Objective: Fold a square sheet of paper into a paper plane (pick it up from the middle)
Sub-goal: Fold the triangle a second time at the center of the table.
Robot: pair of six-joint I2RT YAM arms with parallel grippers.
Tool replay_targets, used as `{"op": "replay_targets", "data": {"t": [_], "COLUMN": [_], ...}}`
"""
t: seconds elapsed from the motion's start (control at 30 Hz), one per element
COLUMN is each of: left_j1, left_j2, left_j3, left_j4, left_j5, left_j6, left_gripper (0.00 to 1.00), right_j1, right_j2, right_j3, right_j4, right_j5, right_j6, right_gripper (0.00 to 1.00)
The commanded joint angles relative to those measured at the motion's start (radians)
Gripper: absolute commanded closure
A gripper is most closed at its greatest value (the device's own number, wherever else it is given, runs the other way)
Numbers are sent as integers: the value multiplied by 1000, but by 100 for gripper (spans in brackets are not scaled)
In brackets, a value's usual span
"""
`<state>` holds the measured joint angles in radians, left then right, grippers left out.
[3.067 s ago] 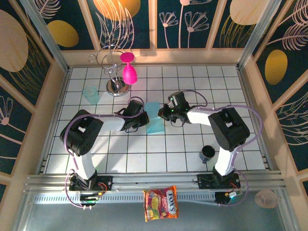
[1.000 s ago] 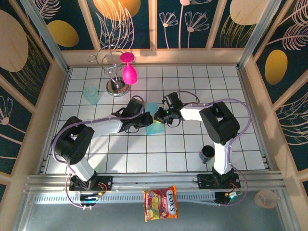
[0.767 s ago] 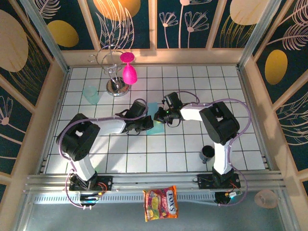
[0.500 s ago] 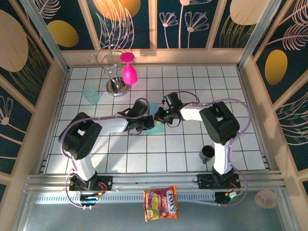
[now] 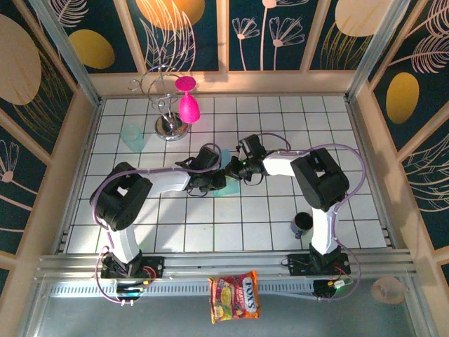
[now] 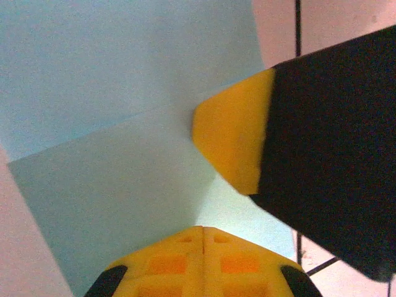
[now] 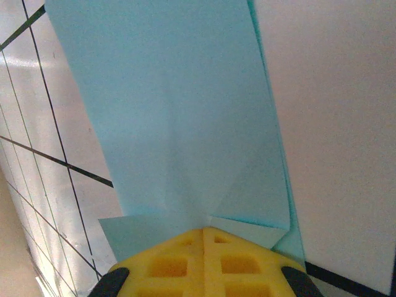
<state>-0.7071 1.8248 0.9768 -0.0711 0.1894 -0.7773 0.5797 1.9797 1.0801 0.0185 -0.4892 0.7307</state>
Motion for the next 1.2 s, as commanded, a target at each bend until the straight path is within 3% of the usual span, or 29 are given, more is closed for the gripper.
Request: {"op": "replay_targets", "data": {"t": [0.0, 0.57, 1.17], "left_j1": [-4, -3, -4], "left_j2": [15, 14, -81], "left_j3": [20, 1, -84], "left_j4": [-64, -100, -357], "left_j5": [-36, -36, -59], "left_j6": [35, 74, 243], "left_gripper": [100, 100, 100], "right_j1": [-1, -2, -14], "right_j2": [79, 79, 87], "right_j3": [-26, -27, -27], "right_j4": [-105, -116, -118], "right_j5": [90, 102, 109], "right_j6": [-5, -8, -8], "right_gripper": [99, 99, 99]}}
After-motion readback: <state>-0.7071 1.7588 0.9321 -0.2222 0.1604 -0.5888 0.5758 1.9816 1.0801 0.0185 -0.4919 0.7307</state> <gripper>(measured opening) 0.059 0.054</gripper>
